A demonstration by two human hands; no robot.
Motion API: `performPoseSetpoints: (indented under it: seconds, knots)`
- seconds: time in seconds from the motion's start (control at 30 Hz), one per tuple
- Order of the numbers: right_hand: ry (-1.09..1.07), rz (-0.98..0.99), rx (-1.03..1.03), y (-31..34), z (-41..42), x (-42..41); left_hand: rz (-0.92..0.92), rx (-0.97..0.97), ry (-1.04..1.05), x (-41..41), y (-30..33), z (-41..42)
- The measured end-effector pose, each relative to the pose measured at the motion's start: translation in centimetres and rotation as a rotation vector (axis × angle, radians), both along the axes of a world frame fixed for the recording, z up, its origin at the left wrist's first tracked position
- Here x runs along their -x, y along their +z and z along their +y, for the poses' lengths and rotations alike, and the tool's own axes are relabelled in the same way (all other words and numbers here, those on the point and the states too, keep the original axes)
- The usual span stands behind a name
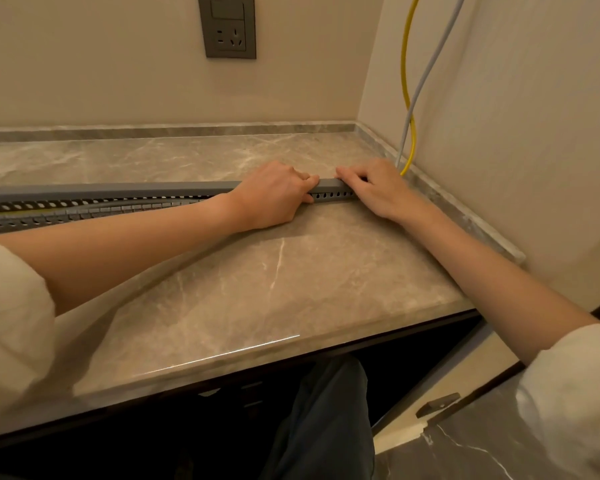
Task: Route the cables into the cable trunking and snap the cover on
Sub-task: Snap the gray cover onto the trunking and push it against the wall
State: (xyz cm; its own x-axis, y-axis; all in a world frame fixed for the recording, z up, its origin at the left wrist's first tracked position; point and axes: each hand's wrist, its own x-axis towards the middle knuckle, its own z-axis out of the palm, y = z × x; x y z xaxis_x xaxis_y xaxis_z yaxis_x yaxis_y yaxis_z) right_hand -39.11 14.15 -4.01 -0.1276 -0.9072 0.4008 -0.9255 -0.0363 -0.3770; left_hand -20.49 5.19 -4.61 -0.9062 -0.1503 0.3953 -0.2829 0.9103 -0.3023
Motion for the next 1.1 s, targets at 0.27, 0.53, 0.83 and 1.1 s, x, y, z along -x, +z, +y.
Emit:
performPoseSetpoints:
  seconds: [0.27,0.53,0.83,1.1]
  knots:
    - [-0.101,0.078,-0.156,0.4,-3.4,-1.3,0.064,-0.009,-0.047,-0.4,0.0,0.5]
    - [-0.065,0.238,-0.287,1.1,-4.2,-1.7,0.152,0.025,-0.104,-1.1,-0.1,1.0]
    - [-0.114,0.121,-0.277,0.7,-4.3,-1.7,0.179,0.004,-0.113,-1.8,0.1,0.9]
    - [-0.084,-0.024,-0.508,2.5,-5.5,-1.7,0.087,0.072,0.043,-2.1,0.7,1.1]
